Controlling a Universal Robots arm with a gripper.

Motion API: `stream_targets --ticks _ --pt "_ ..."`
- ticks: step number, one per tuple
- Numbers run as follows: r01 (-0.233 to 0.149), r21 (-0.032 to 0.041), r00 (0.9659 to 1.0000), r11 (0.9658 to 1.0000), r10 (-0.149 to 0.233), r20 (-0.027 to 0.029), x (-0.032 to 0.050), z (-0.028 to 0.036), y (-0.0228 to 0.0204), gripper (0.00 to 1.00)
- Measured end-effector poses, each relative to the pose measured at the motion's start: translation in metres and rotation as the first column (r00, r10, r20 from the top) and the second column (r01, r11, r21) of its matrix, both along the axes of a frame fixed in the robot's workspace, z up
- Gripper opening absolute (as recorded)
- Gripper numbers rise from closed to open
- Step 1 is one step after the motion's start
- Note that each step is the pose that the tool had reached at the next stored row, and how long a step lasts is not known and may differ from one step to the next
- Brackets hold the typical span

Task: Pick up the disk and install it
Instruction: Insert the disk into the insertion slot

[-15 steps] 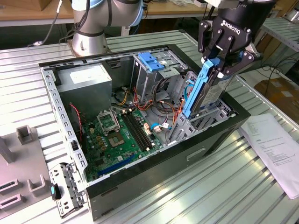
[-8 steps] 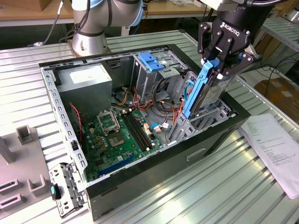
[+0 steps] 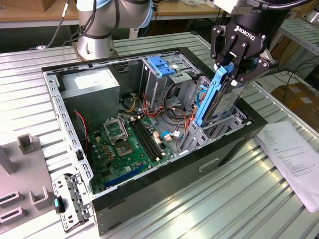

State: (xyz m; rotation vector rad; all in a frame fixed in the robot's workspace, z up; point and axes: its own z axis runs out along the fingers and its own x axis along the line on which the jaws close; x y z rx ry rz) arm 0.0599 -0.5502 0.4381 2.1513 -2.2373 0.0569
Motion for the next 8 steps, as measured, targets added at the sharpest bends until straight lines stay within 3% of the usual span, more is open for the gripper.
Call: stream_targets --ticks 8 --pt "0.000 -0.0003 1.0000 1.0000 0.000 -0.0003 0.0005 -0.0038 -0.0002 0.37"
